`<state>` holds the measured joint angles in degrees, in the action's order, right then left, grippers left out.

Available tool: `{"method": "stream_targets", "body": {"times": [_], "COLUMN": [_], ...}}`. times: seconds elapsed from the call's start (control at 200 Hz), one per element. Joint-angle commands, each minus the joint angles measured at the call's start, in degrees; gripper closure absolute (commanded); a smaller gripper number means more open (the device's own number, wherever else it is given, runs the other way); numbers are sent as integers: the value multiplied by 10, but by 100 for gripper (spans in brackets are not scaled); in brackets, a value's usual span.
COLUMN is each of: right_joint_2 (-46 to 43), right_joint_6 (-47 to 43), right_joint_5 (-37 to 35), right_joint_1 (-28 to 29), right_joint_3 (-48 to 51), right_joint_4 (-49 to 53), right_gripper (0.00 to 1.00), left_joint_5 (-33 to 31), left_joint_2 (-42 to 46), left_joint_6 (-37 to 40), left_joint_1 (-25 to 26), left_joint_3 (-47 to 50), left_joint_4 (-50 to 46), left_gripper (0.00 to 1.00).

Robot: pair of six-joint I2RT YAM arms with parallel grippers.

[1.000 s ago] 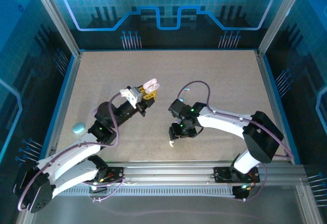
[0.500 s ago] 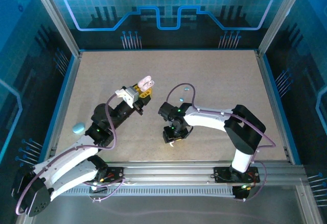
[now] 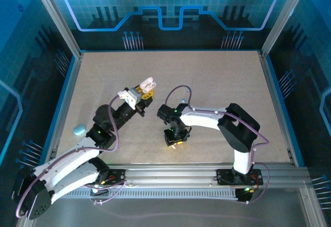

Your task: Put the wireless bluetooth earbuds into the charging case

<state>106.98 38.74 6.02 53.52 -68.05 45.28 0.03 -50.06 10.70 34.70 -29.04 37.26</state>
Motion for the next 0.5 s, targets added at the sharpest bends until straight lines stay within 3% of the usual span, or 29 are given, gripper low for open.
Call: {"method": "stream_targets", "body": {"times": [0.0,0.255,0.495], "right_joint_2": [18,35,-8], "right_joint_6": [-4,-4,15], "right_joint_5": [-5,-29,-60], "right_joint_1": [11,16,0], "right_joint_3": [-16,-33,-14], "right_joint_4": [27,48,39], "right_gripper": [60,64,68], "left_joint_5": [-13,-12,-9], "left_joint_2": [9,2,-7], "left_joint_6": [12,9,6], "left_joint_1": [-3,-3,-3], "left_joint_3": [-4,-5,-10], "left_joint_4": [6,7,7], "left_gripper": [77,77,77]}}
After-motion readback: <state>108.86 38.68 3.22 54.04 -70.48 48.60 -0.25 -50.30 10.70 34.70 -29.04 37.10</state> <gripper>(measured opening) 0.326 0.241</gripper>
